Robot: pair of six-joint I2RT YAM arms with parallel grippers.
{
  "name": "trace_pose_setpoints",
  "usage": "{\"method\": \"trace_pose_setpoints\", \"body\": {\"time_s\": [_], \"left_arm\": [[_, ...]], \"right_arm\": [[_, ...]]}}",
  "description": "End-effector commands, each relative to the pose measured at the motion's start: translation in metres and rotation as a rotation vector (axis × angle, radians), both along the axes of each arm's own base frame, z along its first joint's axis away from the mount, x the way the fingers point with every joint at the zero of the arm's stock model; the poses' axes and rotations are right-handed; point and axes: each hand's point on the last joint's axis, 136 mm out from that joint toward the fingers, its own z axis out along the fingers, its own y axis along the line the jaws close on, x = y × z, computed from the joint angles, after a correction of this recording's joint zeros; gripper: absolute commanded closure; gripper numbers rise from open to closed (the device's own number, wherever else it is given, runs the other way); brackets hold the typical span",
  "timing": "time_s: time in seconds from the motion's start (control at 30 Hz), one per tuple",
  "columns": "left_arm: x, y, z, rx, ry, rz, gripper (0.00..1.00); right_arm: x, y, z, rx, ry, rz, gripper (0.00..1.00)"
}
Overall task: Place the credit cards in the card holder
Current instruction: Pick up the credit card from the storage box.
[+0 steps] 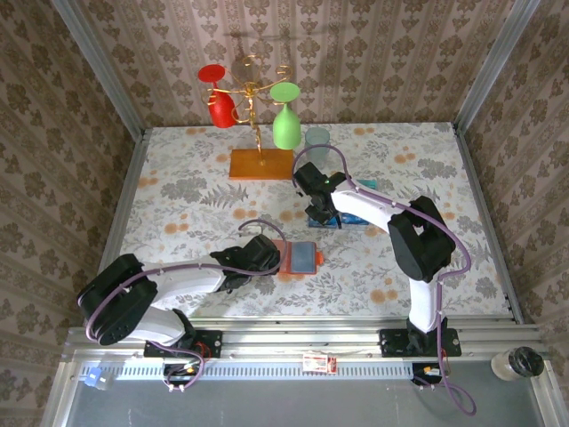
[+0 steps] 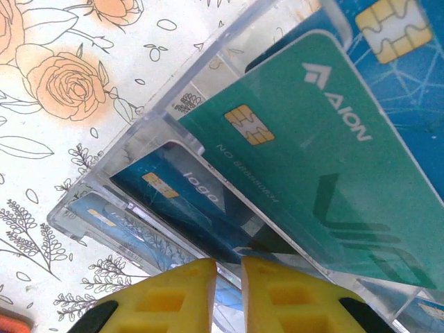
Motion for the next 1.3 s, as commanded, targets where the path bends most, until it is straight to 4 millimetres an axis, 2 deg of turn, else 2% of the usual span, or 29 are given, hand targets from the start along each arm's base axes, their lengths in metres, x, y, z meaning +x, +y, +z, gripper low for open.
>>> {"method": "trace_pose_setpoints", "body": {"time_s": [0.0,0.23,0.47,0.57,0.7,0.87,1.0,1.1,1.27], "left_arm": [[0.003,-0.004,0.002,-0.013,-0.005,0.008,0.00],[0.004,-0.006,0.003,-0.016,-0.008,0.003,0.00],[0.004,-0.006,0.004,-0.015,-0.009,0.000,0.00],[0.004,-0.006,0.004,-0.014,-0.008,0.001,0.00],[0.004,-0.006,0.004,-0.019,-0.009,0.003,0.00],[0.004,-0.005,0.003,-0.016,-0.009,0.004,0.00],[0.004,-0.005,0.002,-0.011,-0.008,0.002,0.00],[0.004,-0.005,0.001,-0.012,-0.006,0.003,0.00],[0.004,-0.006,0.001,-0.013,-0.005,0.002,0.00]], "right_arm": [[-0.011,-0.001,-0.014,-0.034,0.058,0.073,0.81],[-0.012,0.005,-0.015,-0.024,0.042,0.178,0.80],[-0.020,0.013,-0.014,0.035,0.065,0.208,0.78],[-0.024,0.016,-0.016,0.051,0.089,0.220,0.73],[-0.026,0.014,-0.019,0.038,0.101,0.221,0.73],[-0.026,0.012,-0.019,0.034,0.100,0.219,0.79],[-0.026,0.012,-0.017,0.033,0.100,0.223,0.93],[-0.027,0.012,-0.015,0.033,0.101,0.224,0.99],[-0.028,0.010,-0.006,0.029,0.090,0.231,1.00]]}}
